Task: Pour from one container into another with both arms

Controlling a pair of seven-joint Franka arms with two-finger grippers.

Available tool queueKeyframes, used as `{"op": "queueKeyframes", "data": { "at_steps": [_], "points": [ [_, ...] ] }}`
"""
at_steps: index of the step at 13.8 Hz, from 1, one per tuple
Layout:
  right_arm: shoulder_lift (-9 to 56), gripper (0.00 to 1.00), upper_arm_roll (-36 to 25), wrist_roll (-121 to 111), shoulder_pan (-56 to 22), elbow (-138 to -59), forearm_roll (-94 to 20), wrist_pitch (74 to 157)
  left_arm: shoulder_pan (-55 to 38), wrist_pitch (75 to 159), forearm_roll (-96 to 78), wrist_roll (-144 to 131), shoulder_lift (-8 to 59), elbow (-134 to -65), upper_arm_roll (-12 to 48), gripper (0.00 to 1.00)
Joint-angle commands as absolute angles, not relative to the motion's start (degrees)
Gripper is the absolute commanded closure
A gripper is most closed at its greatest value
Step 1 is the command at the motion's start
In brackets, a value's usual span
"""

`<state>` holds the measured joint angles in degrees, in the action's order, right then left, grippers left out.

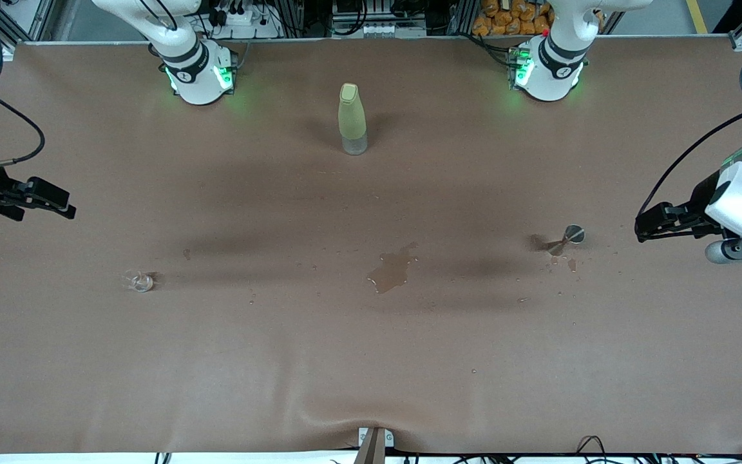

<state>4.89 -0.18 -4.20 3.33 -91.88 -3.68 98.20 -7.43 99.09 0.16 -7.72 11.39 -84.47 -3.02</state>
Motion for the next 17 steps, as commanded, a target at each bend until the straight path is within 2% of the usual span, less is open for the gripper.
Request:
{"op": "queueKeyframes", "data": {
  "at_steps": [1,17],
  "points": [
    [5.3,0.00,-0.1,-3.8,3.3,-91.1,-4.6,98.2,-7.6,98.3,0.9,-9.0,10.2,-84.9,-3.2,0.00],
    [5.7,0.00,0.0,-3.7,3.0,-91.0,-4.7,98.3,-7.9,98.2,0.9,-8.8,10.2,-84.1,-3.2,0.00]
  ]
}}
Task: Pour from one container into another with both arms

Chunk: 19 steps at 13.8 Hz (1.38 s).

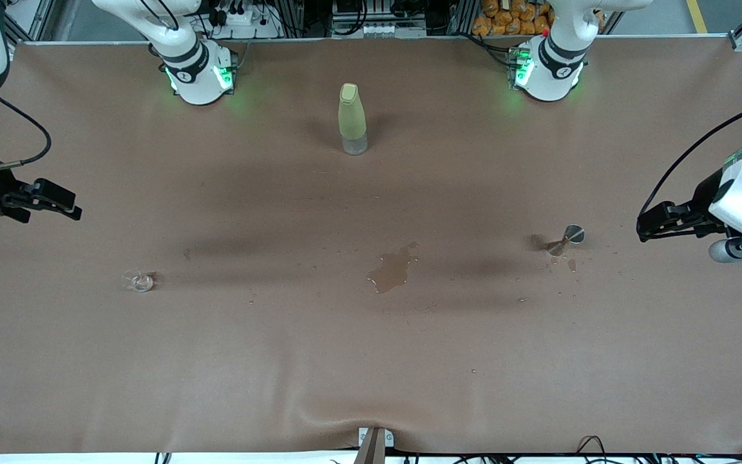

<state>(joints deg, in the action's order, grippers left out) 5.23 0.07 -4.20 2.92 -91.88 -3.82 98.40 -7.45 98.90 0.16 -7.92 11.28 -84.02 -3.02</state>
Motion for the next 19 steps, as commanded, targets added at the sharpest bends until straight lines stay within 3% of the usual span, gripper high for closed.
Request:
{"op": "queueKeyframes", "data": {
  "at_steps": [1,12,19],
  "points": [
    [5.7,0.00,0.1,-3.7,3.0,-91.0,-4.7,98.3,-7.6,98.2,0.8,-8.1,10.1,-84.2,-3.1,0.00],
    [5.7,0.00,0.0,-3.7,2.9,-90.8,-4.7,98.3,-7.6,98.2,0.6,-3.1,9.9,-84.6,-2.5,0.00],
    [5.7,0.00,0.0,-3.7,2.8,-90.8,-4.7,98.3,-5.0,98.2,-5.7,21.0,10.7,-84.7,-2.6,0.00]
  ]
}}
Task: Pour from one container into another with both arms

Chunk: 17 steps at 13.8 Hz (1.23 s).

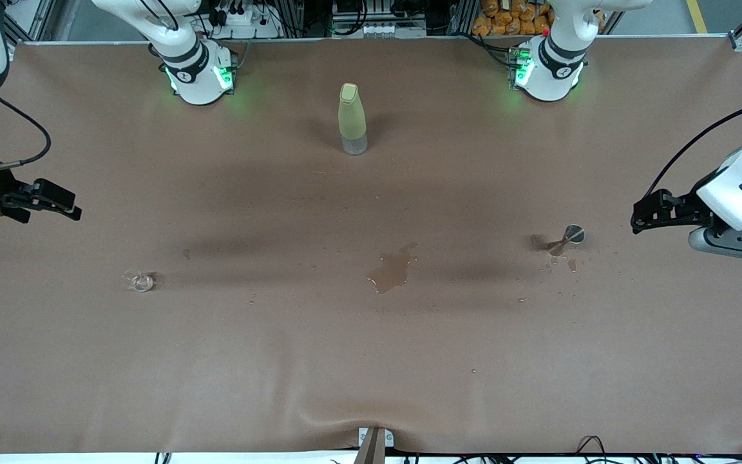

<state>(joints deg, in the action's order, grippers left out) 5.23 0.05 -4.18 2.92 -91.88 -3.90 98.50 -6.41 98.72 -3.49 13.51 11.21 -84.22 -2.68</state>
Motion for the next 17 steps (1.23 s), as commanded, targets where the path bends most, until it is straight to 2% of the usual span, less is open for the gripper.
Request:
{"op": "queueKeyframes", "data": {
  "at_steps": [1,10,15,17],
  "points": [
    [5.7,0.00,0.0,-3.7,2.8,-90.8,-4.7,98.3,-3.6,98.2,-7.5,25.5,11.1,-84.7,-2.6,0.00],
    [6.1,0.00,0.1,-3.4,1.6,-90.8,-4.4,98.5,6.4,97.4,-29.3,76.4,17.7,-85.1,-2.6,0.00],
    [6.1,0.00,0.1,-2.7,1.7,-90.8,-4.5,98.6,11.5,89.0,-43.8,104.5,26.1,-85.0,-2.6,0.00],
    [6.1,0.00,0.1,-2.7,1.8,-90.8,-4.5,98.6,13.7,83.9,-47.9,114.2,31.4,-85.0,-2.6,0.00]
  ]
}}
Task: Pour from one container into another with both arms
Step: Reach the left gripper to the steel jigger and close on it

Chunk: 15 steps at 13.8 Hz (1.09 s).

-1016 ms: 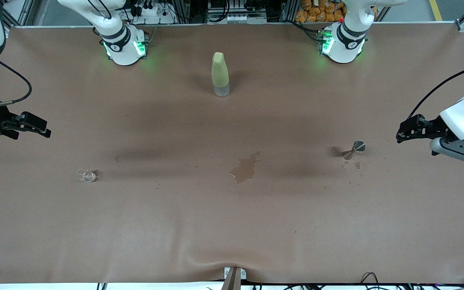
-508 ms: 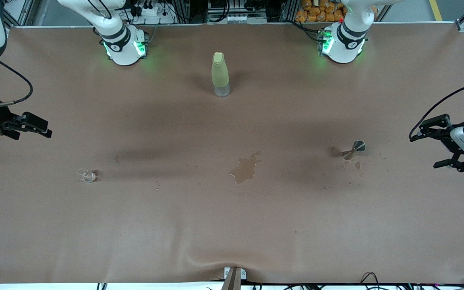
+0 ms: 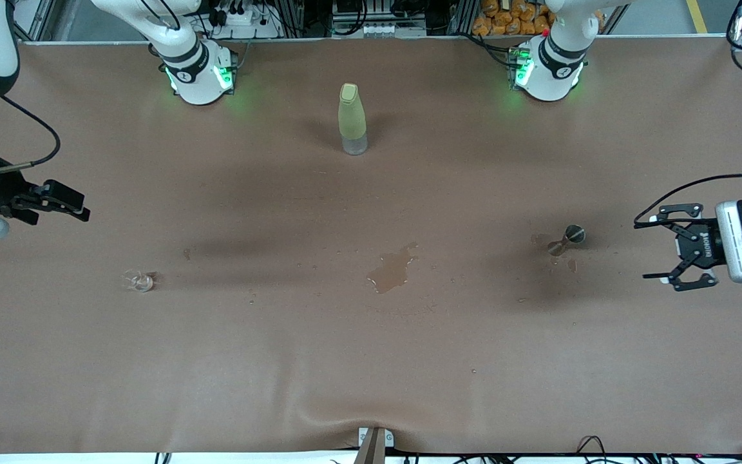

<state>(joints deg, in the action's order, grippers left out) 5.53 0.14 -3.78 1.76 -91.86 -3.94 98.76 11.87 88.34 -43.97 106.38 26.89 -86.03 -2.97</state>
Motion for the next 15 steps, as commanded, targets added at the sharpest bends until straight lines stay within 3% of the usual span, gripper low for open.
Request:
{"op": "queueKeyframes", "data": {
  "at_steps": [1,5,15],
  "points": [
    [6.1,0.00,0.1,-2.7,1.8,-90.8,-4.5,98.6,14.8,81.8,-50.3,117.7,34.3,-85.0,-2.6,0.00],
    [6.1,0.00,0.1,-2.5,1.6,-90.8,-4.6,98.5,16.0,81.2,-51.5,131.4,41.0,-85.3,-2.6,0.00],
    [6.0,0.00,0.2,-2.5,0.4,-91.0,-4.0,98.2,17.9,81.2,-51.4,141.3,48.4,-89.4,-2.6,0.00]
  ]
}}
